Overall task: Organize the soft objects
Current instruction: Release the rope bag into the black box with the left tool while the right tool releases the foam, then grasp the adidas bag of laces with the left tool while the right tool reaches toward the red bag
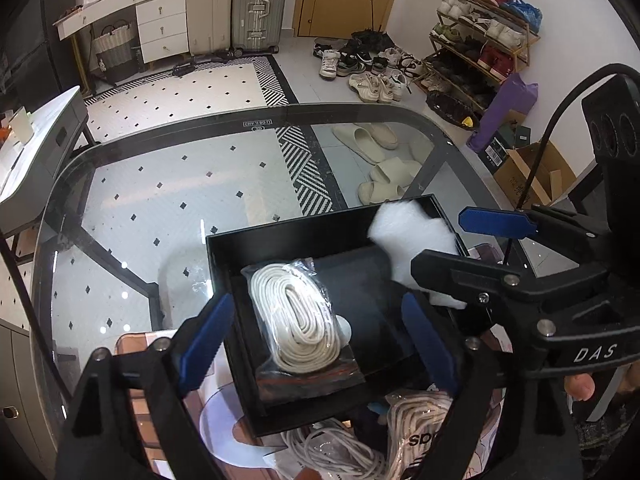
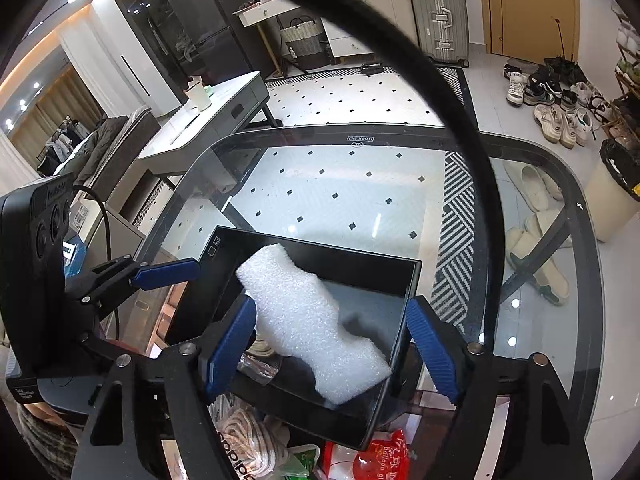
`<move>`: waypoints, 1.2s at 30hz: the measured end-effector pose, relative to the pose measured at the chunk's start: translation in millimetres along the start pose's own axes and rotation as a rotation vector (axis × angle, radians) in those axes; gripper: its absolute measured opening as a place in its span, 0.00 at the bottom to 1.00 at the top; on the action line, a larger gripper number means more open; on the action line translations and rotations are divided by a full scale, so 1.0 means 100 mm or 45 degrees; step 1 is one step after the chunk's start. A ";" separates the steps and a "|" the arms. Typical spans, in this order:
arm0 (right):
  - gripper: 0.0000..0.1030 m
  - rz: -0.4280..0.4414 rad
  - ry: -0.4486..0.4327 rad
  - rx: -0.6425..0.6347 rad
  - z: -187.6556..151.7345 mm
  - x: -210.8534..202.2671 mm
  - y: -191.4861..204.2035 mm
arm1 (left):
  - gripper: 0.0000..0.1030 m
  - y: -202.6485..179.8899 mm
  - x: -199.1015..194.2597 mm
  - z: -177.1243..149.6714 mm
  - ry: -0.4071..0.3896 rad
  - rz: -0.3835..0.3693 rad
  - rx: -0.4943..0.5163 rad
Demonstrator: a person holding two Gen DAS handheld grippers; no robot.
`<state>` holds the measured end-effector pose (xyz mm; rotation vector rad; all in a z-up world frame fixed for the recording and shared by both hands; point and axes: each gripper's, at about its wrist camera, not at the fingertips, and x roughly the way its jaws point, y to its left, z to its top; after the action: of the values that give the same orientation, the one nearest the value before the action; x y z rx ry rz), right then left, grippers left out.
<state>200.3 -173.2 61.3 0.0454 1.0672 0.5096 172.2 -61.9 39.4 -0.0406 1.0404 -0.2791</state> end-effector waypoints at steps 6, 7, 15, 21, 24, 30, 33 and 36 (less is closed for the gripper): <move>0.80 0.011 -0.022 0.002 0.01 -0.08 0.02 | 0.98 0.01 -0.14 -0.01 -0.033 0.016 0.010; 0.80 0.008 -0.028 0.000 0.01 -0.11 0.02 | 0.99 0.02 -0.16 -0.02 -0.034 0.014 0.008; 0.98 0.018 -0.036 -0.019 -0.09 -0.24 0.08 | 1.00 0.02 -0.31 -0.11 -0.050 0.027 0.019; 0.99 0.014 -0.042 -0.023 -0.19 -0.36 0.09 | 1.00 0.01 -0.39 -0.21 -0.057 0.035 0.012; 0.99 0.010 -0.047 -0.020 -0.27 -0.42 0.07 | 1.00 0.00 -0.42 -0.28 -0.056 0.035 0.018; 0.99 -0.019 -0.034 -0.002 -0.40 -0.51 -0.04 | 1.00 -0.11 -0.45 -0.42 -0.041 0.027 0.028; 0.99 -0.034 -0.022 0.007 -0.50 -0.55 -0.09 | 1.00 -0.16 -0.46 -0.51 -0.029 0.024 0.044; 0.99 -0.045 -0.011 0.020 -0.60 -0.58 -0.14 | 1.00 -0.20 -0.47 -0.57 -0.025 0.016 0.044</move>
<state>132.9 -222.7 75.9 0.0429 1.0619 0.4689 97.4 -64.1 53.4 -0.0058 1.0157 -0.2844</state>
